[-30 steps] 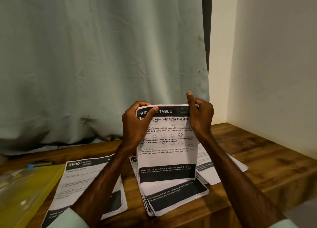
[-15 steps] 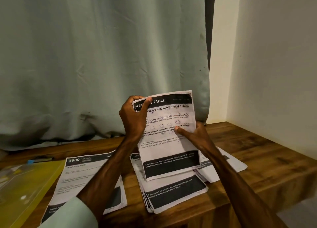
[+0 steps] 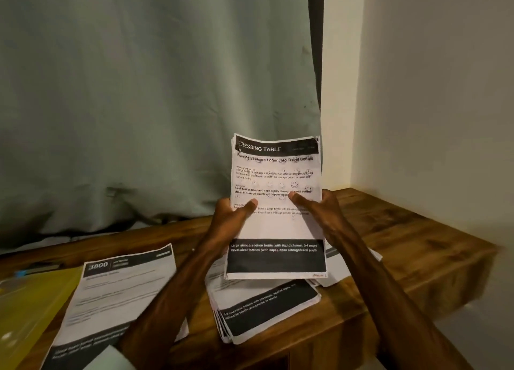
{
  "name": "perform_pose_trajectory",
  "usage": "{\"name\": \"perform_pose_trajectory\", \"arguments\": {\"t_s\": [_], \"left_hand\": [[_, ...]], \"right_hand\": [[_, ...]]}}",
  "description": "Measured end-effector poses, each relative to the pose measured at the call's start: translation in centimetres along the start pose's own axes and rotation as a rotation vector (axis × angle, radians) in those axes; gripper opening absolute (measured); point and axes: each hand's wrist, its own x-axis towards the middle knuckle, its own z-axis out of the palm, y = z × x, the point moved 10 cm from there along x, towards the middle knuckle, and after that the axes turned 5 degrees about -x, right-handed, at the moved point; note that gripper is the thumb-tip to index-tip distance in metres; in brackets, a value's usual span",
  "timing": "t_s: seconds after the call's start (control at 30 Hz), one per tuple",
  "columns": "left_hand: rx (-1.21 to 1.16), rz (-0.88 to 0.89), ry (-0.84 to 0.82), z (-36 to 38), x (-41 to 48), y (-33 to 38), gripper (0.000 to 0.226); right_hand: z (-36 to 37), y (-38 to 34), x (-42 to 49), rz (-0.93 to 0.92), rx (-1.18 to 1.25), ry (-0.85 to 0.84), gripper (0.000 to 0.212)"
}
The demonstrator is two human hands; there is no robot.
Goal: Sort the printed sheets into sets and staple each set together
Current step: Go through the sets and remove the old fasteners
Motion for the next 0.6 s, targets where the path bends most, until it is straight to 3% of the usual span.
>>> {"name": "perform_pose_trajectory", "arguments": {"t_s": [0.23, 0.33, 0.47, 0.53, 0.6], "left_hand": [[0.006, 0.020, 0.238, 1.6, 1.0, -0.9, 0.020], [-0.055, 0.010, 0.314, 3.4, 0.9, -1.3, 0.026], [-0.101, -0.017, 0.334, 7.8, -0.2, -3.0, 0.027], [-0.089, -0.022, 0.285, 10.8, -0.9, -4.1, 0.026], [-0.040, -0.030, 0.215, 13.8, -1.6, -4.9, 0.027]], "right_hand": [[-4.6, 4.9, -2.5, 0.170, -0.005, -0.063, 0.035], [-7.1, 6.7, -3.8, 0.188, 0.121, 0.053, 0.031], [-9.4, 9.6, -5.4, 0.252, 0.493, 0.224, 0.035], [-10.1, 10.2, -6.0, 0.234, 0.515, 0.278, 0.037], [-12.0, 10.2, -6.6, 0.239, 0.375, 0.393, 0.034]]}}
